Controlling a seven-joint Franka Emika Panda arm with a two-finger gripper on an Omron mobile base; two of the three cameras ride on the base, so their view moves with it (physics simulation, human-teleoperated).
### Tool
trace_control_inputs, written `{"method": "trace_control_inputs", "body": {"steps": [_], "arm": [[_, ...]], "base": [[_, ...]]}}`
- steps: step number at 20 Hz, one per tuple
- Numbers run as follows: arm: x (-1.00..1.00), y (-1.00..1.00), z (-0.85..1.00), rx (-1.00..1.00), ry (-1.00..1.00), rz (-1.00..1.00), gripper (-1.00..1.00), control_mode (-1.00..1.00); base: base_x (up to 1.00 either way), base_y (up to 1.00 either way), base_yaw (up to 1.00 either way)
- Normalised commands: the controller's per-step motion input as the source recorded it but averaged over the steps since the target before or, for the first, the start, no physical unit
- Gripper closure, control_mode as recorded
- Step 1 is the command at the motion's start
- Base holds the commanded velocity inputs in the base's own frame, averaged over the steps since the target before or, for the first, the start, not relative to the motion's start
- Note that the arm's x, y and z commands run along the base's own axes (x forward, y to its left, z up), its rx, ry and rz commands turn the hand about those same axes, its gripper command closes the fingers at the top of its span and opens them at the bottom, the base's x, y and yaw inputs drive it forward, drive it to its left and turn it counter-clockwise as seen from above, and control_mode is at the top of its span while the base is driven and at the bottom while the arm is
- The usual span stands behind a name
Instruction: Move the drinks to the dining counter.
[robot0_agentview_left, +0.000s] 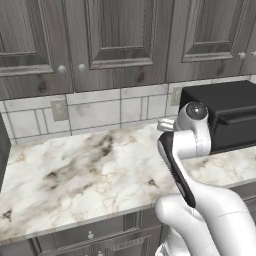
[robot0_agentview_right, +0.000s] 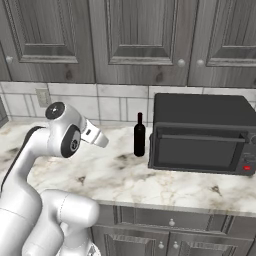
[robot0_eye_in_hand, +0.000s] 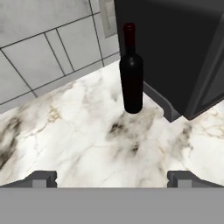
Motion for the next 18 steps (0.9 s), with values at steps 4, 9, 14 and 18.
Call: {"method": "trace_control_inputs", "body": {"steps": [4, 9, 14, 18], "arm": [[0.00, 0.00, -0.03, -0.02, -0.04, -0.12, -1.00, -1.00], [0.01, 0.00, -0.03, -0.03, -0.07, -0.20, -1.00, -1.00], [0.07, 0.00, -0.10, 0.00, -0.08, -0.23, -1.00, -1.00], [0.06, 0.00, -0.07, 0.00, -0.04, -0.22, -1.00, -1.00]], "base": [[0.00, 0.00, 0.00], [0.00, 0.00, 0.00], [0.00, 0.00, 0.00], [0.00, 0.00, 0.00]]}}
